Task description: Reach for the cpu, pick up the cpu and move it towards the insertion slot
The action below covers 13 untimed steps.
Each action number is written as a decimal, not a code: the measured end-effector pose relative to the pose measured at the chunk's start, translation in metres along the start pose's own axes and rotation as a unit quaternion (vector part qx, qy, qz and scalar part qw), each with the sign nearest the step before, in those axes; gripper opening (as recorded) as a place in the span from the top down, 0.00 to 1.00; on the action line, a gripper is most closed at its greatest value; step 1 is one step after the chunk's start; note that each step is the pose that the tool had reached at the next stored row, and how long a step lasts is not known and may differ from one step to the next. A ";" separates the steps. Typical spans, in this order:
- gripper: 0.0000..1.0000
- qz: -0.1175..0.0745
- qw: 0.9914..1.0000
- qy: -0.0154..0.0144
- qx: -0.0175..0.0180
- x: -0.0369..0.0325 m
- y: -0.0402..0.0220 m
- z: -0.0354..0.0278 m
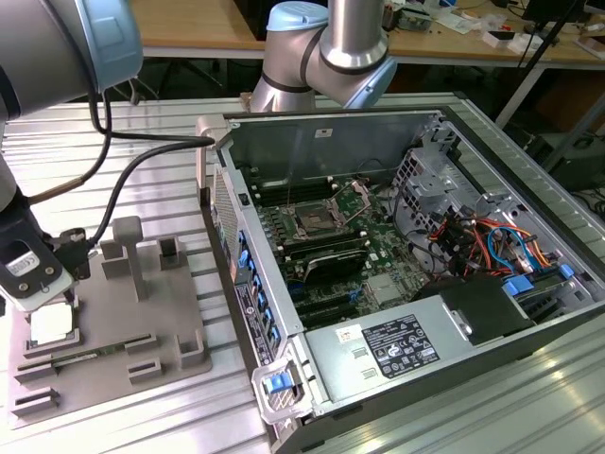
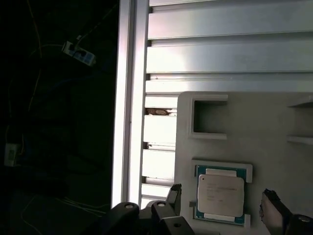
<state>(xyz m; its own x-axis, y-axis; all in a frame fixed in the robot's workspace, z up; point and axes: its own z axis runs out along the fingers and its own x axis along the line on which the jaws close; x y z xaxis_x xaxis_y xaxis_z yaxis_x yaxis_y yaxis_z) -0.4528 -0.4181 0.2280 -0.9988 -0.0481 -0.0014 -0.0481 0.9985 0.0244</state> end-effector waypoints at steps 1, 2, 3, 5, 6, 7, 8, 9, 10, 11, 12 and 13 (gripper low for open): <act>0.27 0.000 1.000 0.001 0.000 0.0000 0.0000 0.0017; 0.27 0.000 1.000 0.001 0.000 0.0000 -0.0001 0.0035; 0.27 0.000 1.000 0.002 0.000 0.0000 -0.0006 0.0063; 0.27 0.000 1.000 0.003 0.000 0.0001 -0.0013 0.0107; 0.27 0.000 1.000 0.003 0.000 0.0000 -0.0016 0.0137; 0.27 0.000 1.000 0.003 0.000 0.0000 -0.0017 0.0154; 0.27 0.001 1.000 0.003 0.000 0.0000 -0.0022 0.0178; 0.27 0.004 1.000 0.002 0.000 -0.0002 -0.0025 0.0224; 0.27 0.006 1.000 0.002 0.000 -0.0006 -0.0027 0.0247; 0.27 0.007 1.000 0.002 0.000 -0.0011 -0.0032 0.0260; 0.27 0.007 1.000 0.002 0.000 -0.0011 -0.0036 0.0269; 0.27 0.008 1.000 0.002 0.000 -0.0010 -0.0040 0.0282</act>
<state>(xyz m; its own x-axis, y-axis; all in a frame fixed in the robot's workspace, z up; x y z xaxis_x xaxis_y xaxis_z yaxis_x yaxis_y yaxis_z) -0.4515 -0.4214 0.1997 -0.9995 -0.0321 0.0038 -0.0320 0.9992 0.0242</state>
